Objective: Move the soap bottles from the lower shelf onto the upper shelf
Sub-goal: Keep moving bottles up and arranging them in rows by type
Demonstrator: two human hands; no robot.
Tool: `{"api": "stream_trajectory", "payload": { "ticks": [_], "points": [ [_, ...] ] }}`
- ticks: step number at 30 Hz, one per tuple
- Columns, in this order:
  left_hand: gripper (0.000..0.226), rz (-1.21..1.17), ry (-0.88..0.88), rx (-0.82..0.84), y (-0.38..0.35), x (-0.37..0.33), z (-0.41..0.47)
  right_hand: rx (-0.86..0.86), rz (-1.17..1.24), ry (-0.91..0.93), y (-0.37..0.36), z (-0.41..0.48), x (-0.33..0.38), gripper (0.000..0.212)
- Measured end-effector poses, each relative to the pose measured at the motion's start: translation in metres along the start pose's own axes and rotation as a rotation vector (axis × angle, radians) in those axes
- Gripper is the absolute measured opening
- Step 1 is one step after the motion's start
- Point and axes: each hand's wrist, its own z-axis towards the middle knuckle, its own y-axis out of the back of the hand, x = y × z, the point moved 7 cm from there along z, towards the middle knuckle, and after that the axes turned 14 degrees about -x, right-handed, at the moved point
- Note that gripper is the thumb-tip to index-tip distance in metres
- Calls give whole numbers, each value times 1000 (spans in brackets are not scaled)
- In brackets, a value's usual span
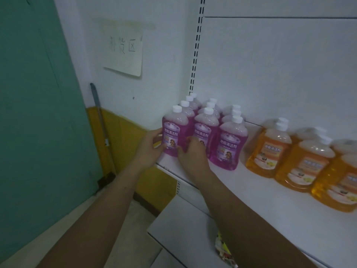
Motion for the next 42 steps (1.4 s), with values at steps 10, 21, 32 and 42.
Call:
{"api": "stream_trajectory", "payload": {
  "ticks": [10, 21, 32, 42],
  "points": [
    [59, 35, -2, 4, -4, -3, 1, 14, 25, -1, -5, -1, -3, 15],
    [72, 56, 128, 12, -2, 7, -9, 89, 42, 48, 18, -29, 2, 34],
    [69, 192, -191, -67, 4, -108, -94, 110, -165, 71, 118, -99, -14, 59],
    [112, 413, -613, 693, -176, -169, -229, 37, -585, -133, 310, -213, -105, 118]
  ]
}}
